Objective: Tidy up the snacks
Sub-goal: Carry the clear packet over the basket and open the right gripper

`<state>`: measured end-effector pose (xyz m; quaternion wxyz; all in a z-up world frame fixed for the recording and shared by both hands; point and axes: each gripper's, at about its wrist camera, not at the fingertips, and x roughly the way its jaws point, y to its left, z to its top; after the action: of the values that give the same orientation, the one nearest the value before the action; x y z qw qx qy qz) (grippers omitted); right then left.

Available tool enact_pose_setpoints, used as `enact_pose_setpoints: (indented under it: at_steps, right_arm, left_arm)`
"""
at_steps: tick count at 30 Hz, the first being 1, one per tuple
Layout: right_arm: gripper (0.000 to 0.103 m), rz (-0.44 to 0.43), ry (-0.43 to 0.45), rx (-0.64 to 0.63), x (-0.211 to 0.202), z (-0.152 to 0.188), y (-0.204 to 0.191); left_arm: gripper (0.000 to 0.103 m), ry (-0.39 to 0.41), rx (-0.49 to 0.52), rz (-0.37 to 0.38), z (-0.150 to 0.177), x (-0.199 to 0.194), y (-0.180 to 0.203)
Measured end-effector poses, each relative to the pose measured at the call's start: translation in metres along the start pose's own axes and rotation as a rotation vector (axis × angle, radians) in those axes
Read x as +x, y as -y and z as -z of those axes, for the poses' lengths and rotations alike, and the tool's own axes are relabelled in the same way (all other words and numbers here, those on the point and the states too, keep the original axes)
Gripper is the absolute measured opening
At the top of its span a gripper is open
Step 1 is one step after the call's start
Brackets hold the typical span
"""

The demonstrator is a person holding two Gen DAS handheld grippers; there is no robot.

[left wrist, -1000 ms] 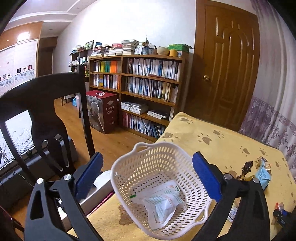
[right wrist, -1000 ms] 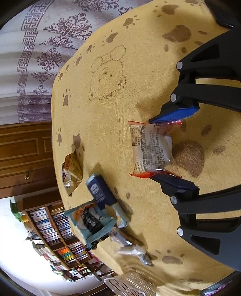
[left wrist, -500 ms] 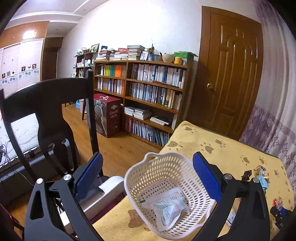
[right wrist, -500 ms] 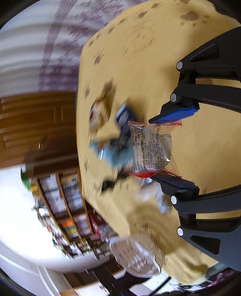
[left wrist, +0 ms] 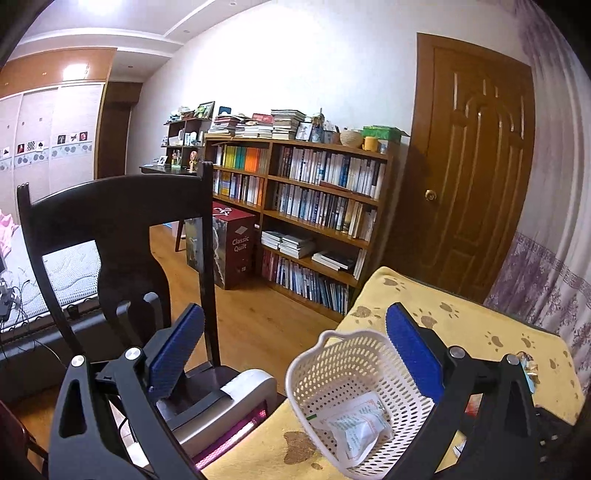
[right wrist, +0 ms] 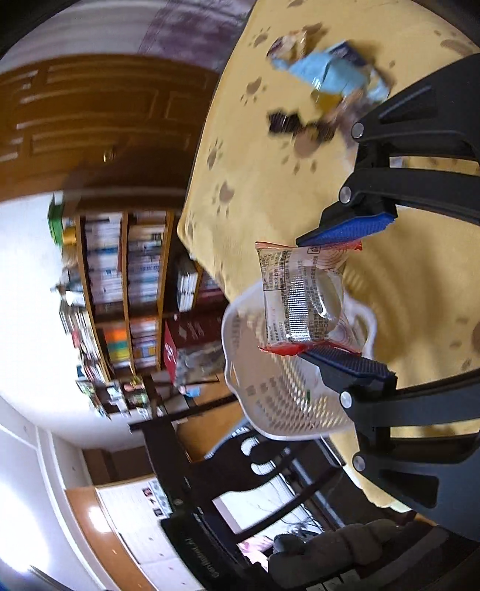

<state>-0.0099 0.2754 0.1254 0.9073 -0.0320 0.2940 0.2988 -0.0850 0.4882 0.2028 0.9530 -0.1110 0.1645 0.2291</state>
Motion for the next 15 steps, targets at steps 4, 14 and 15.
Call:
enact_pose_setpoints:
  at_steps: [4, 14, 15]
  right_arm:
    - [0.054, -0.029, -0.021, -0.019, 0.016, -0.005, -0.022]
    - [0.071, -0.090, -0.041, -0.023, 0.052, -0.009, -0.042]
    - [0.071, -0.091, -0.041, -0.022, 0.052, -0.008, -0.042]
  left_arm:
    - [0.100, 0.013, -0.012, -0.025, -0.004, -0.001, -0.006]
    - [0.100, 0.029, 0.012, -0.042, -0.006, -0.004, -0.003]
    - [0.100, 0.028, 0.013, -0.037, -0.006, -0.004, -0.001]
